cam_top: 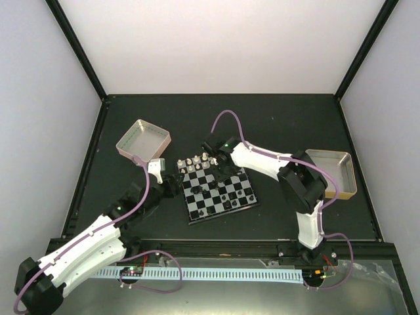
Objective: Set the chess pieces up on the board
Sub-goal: Pick up the chess piece from the chessboard.
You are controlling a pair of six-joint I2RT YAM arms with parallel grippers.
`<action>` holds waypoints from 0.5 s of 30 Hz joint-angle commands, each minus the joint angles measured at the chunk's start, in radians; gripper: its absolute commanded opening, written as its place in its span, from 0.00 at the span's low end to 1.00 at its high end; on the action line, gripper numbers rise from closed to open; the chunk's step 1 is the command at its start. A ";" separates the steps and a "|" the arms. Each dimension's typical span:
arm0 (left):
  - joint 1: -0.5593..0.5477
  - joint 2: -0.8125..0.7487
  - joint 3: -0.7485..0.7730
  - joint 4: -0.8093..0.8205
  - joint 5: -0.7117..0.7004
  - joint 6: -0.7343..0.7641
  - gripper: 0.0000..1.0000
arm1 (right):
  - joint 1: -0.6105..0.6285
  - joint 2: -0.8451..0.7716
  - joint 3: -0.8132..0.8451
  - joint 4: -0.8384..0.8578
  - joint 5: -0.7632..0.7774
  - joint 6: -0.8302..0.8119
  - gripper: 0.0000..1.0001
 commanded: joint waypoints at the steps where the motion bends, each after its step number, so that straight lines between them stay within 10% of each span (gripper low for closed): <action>1: 0.008 -0.014 -0.004 0.001 -0.010 0.006 0.60 | -0.001 0.030 0.036 -0.001 0.001 -0.040 0.38; 15: 0.011 0.000 -0.005 0.010 -0.007 0.008 0.60 | -0.021 0.062 0.021 -0.032 -0.053 -0.091 0.26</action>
